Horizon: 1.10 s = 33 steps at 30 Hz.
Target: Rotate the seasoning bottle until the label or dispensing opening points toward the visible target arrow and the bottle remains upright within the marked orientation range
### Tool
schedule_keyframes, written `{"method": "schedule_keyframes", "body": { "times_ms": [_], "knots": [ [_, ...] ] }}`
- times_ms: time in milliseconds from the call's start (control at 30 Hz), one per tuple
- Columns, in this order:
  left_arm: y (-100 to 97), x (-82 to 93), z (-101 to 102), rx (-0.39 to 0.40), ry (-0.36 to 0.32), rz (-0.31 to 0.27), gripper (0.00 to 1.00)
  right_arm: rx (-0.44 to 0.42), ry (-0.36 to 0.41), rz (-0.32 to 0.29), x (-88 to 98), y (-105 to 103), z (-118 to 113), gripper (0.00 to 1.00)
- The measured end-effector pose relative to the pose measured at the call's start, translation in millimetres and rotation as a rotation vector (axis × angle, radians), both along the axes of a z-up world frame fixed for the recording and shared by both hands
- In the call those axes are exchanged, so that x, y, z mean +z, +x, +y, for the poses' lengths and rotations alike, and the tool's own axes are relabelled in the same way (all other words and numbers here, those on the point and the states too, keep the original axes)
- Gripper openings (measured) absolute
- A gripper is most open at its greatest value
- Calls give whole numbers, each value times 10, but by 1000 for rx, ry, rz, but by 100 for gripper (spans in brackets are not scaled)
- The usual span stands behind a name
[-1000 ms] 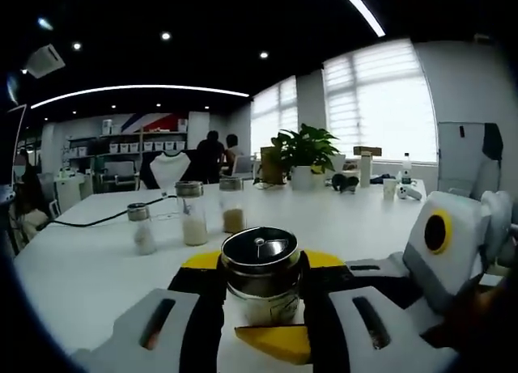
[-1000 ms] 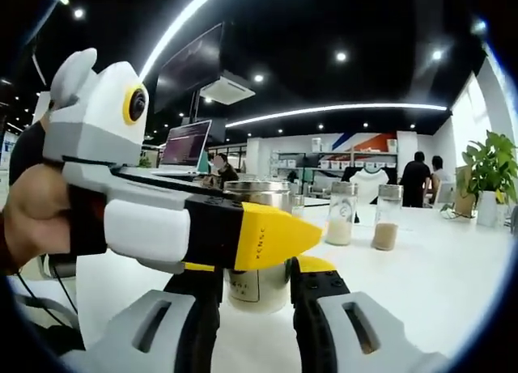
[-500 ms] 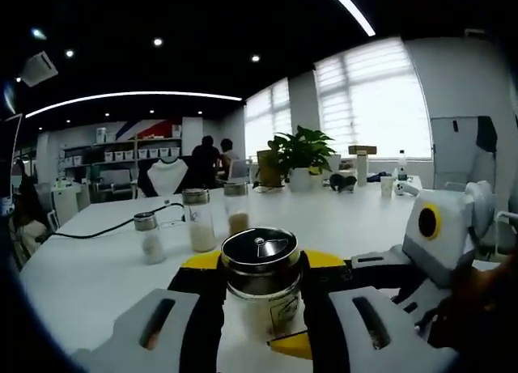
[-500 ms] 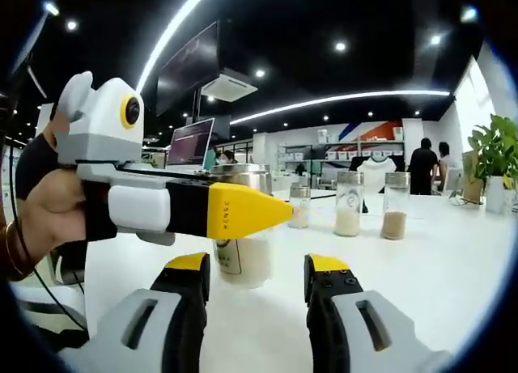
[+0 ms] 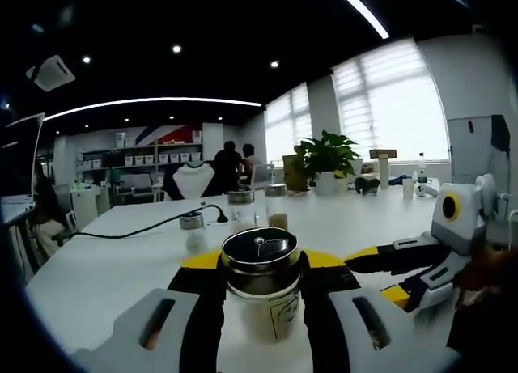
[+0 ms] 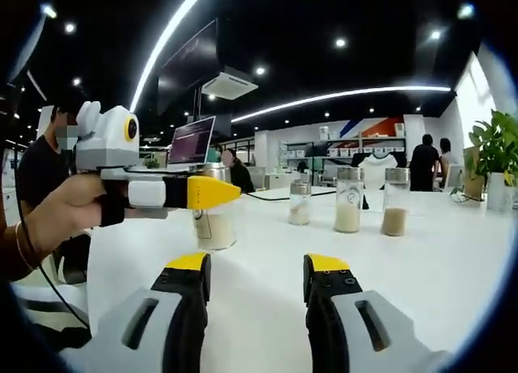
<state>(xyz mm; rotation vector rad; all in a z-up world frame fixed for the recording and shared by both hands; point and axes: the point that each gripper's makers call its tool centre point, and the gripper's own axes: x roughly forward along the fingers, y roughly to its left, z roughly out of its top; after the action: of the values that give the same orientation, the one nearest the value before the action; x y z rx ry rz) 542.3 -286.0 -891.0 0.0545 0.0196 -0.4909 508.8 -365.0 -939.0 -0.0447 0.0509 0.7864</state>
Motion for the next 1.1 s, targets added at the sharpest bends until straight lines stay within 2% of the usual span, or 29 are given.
{"method": "schedule_keyframes", "body": {
  "times_ms": [233, 467, 833, 1100],
  "knots": [
    [1, -90, 222, 32, 9, 14, 38, 1, 8, 2, 31, 0, 28, 45],
    [15, -155, 345, 39, 10, 25, 38, 7, -7, 5, 5, -16, 53, 44],
    [146, -283, 469, 34, 43, 26, 38, -13, -14, 6, 13, -9, 8, 44],
    [194, -287, 512, 40, 45, 30, 38, -20, -16, 10, 18, 13, -12, 44]
  ]
}}
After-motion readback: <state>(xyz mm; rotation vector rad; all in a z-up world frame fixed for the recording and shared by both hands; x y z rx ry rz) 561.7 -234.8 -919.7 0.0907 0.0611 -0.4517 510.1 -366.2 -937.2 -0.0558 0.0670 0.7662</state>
